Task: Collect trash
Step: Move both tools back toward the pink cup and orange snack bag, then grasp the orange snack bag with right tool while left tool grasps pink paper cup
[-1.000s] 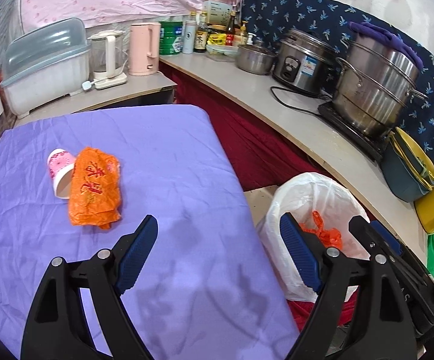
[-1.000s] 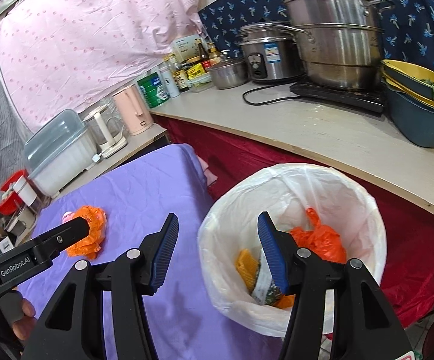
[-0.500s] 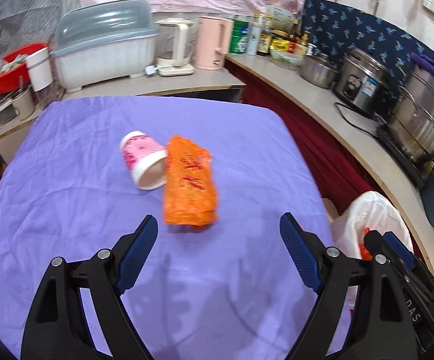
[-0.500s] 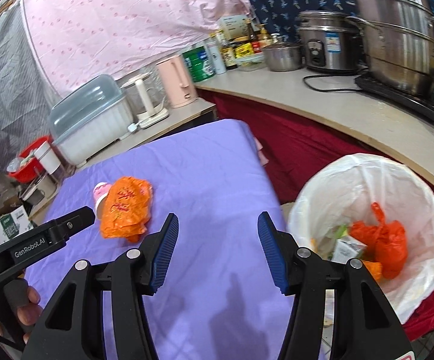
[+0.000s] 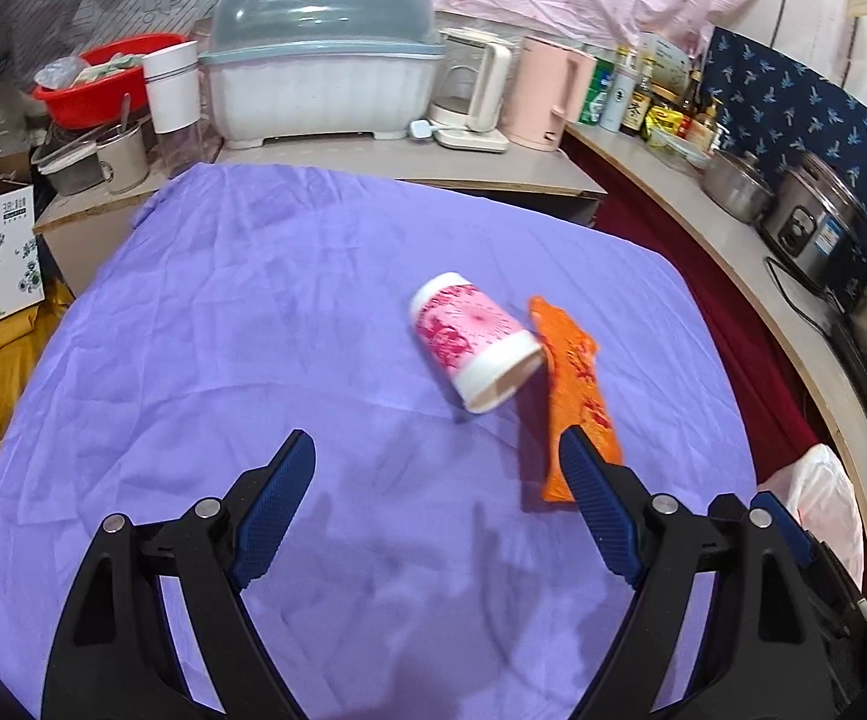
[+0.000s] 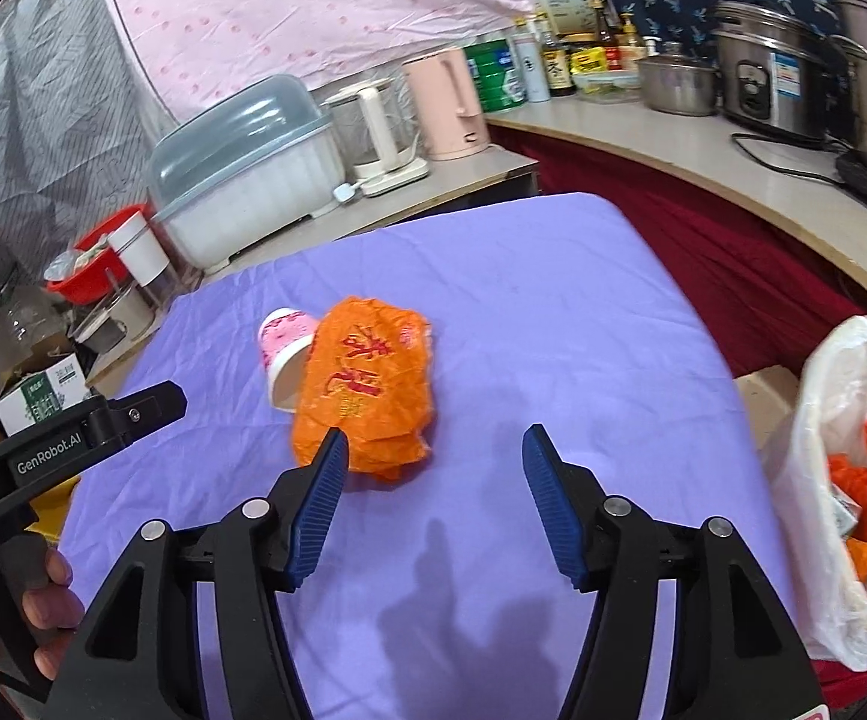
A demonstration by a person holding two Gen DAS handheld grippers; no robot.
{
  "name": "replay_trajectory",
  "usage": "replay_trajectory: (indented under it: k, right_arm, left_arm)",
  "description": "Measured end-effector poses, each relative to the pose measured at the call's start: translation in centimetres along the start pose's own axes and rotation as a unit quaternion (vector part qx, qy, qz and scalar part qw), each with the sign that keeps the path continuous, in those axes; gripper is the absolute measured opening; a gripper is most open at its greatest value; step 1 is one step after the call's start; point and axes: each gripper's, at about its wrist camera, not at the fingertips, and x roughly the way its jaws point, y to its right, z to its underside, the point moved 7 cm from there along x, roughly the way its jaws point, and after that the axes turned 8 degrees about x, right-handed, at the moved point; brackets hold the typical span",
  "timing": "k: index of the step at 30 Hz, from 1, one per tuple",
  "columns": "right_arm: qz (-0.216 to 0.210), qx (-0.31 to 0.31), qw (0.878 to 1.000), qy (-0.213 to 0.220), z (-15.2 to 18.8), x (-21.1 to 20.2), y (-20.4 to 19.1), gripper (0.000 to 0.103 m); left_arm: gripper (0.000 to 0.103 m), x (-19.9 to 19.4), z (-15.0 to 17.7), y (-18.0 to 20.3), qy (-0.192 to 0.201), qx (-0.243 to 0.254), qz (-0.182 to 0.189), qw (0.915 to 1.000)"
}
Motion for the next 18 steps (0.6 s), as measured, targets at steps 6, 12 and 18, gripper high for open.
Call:
replay_trajectory:
  k: [6, 12, 18]
  right_arm:
    - [-0.01, -0.018, 1.0, -0.017, 0.3, 3.6, -3.3, 0.069]
    - [-0.014, -0.03, 0.999, -0.027, 0.2, 6.5, -5.1, 0.072]
    - [-0.004, -0.03, 0.999, -0.038, 0.0, 9.4, -5.1, 0.072]
  left_arm:
    - [0.079, 1.4, -1.0, -2.5, -0.006, -0.021, -0.003, 0.9998]
    - [0.079, 3.0, -2.0, -3.9, -0.01, -0.033, -0.004, 0.9994]
    - [0.08, 4.9, -2.9, -4.0, -0.017, -0.036, 0.0, 0.9992]
